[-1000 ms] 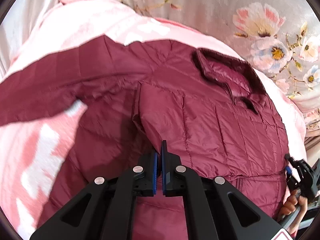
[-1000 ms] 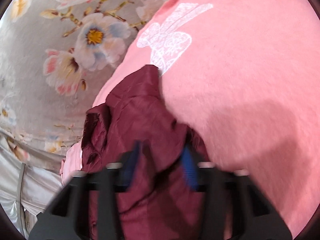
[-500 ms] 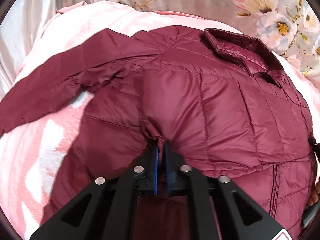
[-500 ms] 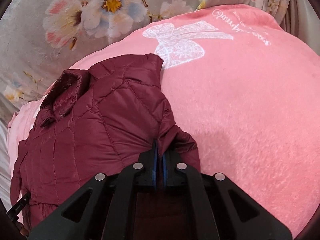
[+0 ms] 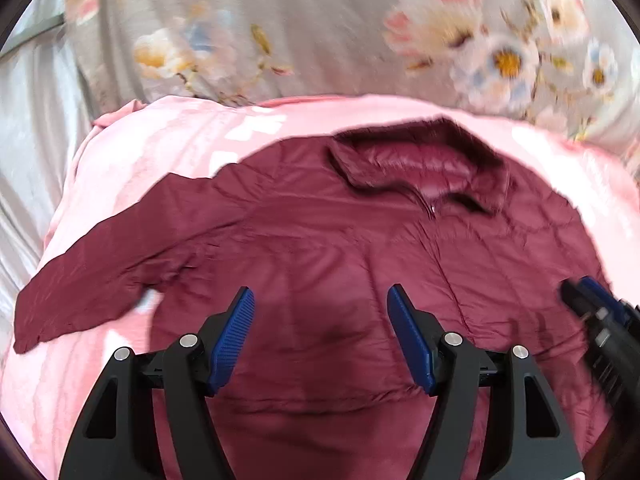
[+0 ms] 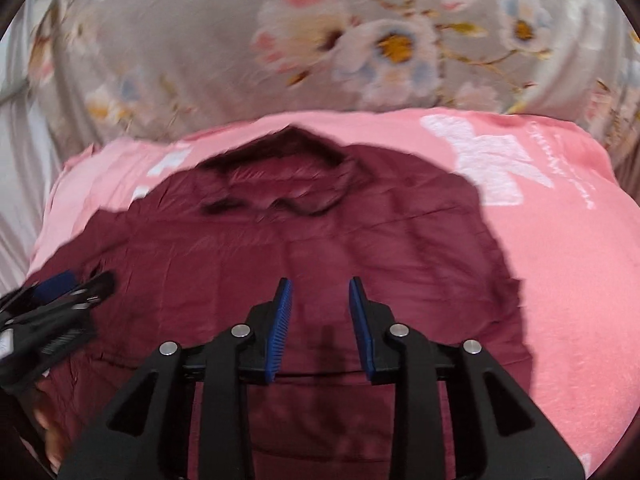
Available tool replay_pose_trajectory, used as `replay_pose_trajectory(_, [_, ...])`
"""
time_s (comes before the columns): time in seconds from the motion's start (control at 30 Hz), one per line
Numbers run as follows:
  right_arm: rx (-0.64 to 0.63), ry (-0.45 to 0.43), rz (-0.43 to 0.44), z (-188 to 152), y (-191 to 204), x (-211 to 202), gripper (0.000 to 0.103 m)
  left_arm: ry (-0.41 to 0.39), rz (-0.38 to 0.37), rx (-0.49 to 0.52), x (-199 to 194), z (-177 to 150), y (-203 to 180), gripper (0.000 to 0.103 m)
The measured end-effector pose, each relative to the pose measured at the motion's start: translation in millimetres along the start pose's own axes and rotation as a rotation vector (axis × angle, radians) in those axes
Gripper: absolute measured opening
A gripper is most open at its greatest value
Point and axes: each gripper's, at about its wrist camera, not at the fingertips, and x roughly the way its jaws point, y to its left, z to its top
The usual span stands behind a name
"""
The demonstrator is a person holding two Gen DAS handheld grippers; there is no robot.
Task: Fold large clothes
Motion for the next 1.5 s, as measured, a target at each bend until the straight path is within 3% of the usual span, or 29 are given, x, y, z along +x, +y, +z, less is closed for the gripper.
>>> replay_pose_trajectory(0.07, [-0.055,0.016,-0.053,-11.5,11.9,15.6,0.028,0.017,0.036,0.012,17.3,-8.5,-11.6,0.067])
replay_pose_trajectory(0.2, [-0.058,0.08,-0.065,-24.2,14.3,38.2,0.028,0.101,0.009,-0.018,49.9,-29.2,-14.7,0.069])
replay_pose_trajectory(0.47, [-0.05,0.105,-0.067,-28.6,13.9,49.6,0.029,0.075,0.018,-0.03,57.8,-36.9,-13.2,0.082])
replay_pose_trajectory(1.33, [-0.056,0.105,-0.068,-30.1,16.6,51.1,0.03,0.071,0.029,-0.02,57.8,-37.7,-17.8,0.084])
replay_pose_trajectory(1.43, [-0.056,0.109,-0.066,-29.3,16.3,51.0,0.03,0.077,0.012,-0.041,59.0,-36.2,-13.1,0.086])
replay_pose_trajectory(1.5, [-0.054,0.112,-0.064,-28.5,15.9,51.1,0.03,0.075,-0.046,-0.099,57.4,-34.2,-0.3,0.086])
